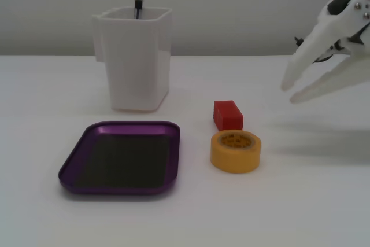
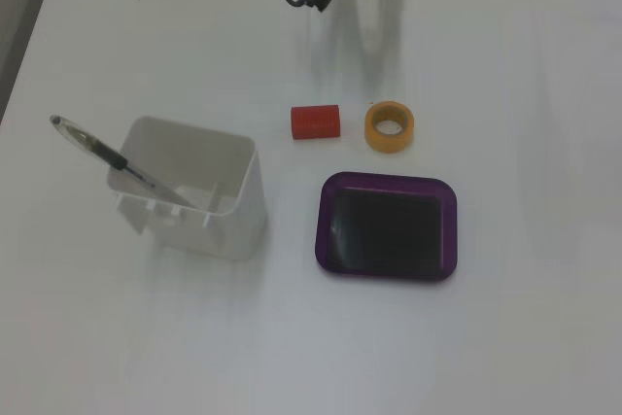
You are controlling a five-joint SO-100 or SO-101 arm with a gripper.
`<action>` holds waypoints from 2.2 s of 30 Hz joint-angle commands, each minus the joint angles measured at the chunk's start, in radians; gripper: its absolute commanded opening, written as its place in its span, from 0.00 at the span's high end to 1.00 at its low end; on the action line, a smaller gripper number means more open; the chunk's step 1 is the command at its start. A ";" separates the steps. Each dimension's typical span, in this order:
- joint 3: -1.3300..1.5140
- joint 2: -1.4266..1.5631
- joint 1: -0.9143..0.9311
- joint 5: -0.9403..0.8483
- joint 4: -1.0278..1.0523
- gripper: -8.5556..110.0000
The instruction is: Pick up the red cube and place it in the box.
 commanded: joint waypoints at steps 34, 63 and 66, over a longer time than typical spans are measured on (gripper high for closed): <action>-1.299 -1.876 0.190 -0.288 0.241 0.71; -1.178 -1.876 0.225 -0.307 0.138 0.94; -1.180 -1.856 0.219 -0.304 0.163 0.93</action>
